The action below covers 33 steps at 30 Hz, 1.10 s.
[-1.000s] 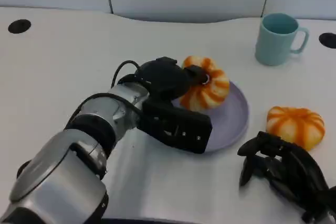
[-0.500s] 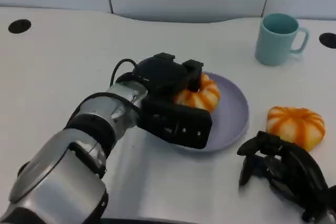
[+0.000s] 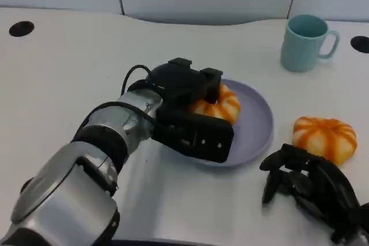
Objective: Grasp the bread from the table and place it into the plate.
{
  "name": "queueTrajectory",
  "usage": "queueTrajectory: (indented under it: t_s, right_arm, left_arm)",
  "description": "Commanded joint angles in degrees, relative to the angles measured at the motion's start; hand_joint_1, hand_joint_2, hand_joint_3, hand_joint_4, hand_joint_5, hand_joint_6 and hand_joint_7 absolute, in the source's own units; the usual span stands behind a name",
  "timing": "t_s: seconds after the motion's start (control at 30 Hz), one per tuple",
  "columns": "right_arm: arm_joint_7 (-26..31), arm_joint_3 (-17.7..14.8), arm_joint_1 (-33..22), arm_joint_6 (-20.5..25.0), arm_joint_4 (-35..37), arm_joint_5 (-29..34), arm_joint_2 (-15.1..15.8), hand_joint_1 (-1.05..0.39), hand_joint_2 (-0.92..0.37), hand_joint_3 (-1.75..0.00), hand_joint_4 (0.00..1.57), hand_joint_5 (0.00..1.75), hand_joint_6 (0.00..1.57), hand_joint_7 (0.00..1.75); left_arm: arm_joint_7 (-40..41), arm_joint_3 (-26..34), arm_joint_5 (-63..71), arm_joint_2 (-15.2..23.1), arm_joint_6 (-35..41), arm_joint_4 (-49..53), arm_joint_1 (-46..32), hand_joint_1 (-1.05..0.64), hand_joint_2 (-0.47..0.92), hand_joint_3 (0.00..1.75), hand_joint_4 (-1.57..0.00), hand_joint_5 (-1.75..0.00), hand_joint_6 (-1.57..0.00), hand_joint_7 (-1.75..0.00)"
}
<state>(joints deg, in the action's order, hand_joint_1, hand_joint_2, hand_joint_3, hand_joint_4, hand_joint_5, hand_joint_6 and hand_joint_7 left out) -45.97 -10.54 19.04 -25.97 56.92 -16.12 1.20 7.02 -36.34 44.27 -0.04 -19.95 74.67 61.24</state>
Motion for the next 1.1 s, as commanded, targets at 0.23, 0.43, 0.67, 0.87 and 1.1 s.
queueTrajectory:
  t_s: [0.23,0.43,0.67,0.87,1.1]
  right_arm:
    - [0.3,0.1,-1.7,1.2,1.1,0.5,0.3,-0.57,-0.92,-0.08,0.65,1.61,0.75,0.99]
    - [0.2,0.1,-1.8,0.9,1.0,0.4,0.2,-0.58,-0.92,-0.08,0.66,1.61,0.75,0.99]
    - [-0.2,-0.1,-1.6,1.5,1.4,0.1,0.2,-0.58,-0.92,-0.08,0.65,1.59,0.75,0.98]
    - [0.4,0.0,-1.6,1.6,1.4,0.4,0.2,-0.58,-0.92,-0.07,0.68,1.59,0.77,0.96]
    - [0.0,-0.3,-1.6,1.3,1.6,0.1,0.0,-0.56,-0.92,-0.06,0.67,1.6,0.77,0.95]
  left_arm:
    - [-3.4,0.7,-0.9,0.6,-0.9,0.0,0.6,-0.87,0.92,0.04,0.0,-1.33,-0.08,-1.52]
    - [-3.9,1.7,-1.7,0.6,-1.8,0.0,0.2,-0.88,0.92,0.03,0.0,-1.43,-0.22,-1.74]
    - [-5.1,1.0,-1.5,0.8,-2.1,-0.1,0.5,-0.9,0.92,0.09,0.0,-1.29,0.0,-1.21]
    - [-5.0,0.4,-0.9,0.9,-1.9,0.0,0.6,-0.9,0.92,0.11,0.0,-1.35,0.0,-0.96]
    - [-5.4,0.6,-1.3,0.8,-1.7,0.1,0.5,-0.9,0.92,0.1,0.0,-1.46,0.0,-1.11]
